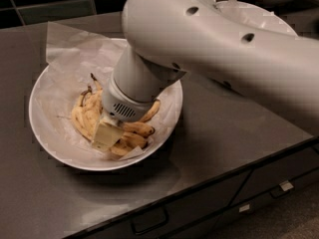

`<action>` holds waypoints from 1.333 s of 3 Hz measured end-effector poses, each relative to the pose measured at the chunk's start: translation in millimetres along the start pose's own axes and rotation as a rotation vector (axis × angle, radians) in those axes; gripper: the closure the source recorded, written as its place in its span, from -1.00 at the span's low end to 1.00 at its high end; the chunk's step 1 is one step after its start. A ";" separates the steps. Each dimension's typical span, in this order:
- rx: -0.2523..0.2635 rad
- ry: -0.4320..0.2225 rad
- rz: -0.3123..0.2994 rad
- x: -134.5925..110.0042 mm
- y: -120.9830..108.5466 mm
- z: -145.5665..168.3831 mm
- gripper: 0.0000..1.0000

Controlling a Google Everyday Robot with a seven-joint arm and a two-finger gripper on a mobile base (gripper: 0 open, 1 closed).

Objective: Pick banana from white bowl

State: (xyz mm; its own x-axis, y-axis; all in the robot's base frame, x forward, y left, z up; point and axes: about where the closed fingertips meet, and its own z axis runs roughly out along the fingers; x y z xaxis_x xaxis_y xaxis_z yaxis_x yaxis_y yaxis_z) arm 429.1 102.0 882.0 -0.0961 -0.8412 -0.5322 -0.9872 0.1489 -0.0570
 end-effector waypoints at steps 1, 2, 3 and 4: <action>-0.001 0.007 -0.002 -0.9 0.2 1.7 0.26; -0.001 0.007 -0.002 -1.1 0.2 1.8 0.61; -0.001 0.007 -0.002 -1.1 0.3 1.7 1.00; 0.010 0.000 -0.014 -4.2 1.5 -3.4 1.00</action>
Offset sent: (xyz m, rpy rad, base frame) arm 0.0026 0.0031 -0.0034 -0.0012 -0.0012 0.0032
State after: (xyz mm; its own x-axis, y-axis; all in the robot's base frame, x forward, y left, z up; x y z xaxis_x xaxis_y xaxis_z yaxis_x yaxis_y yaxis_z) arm 427.6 103.9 887.0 -0.0818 -0.8431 -0.5315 -0.9872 0.1416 -0.0727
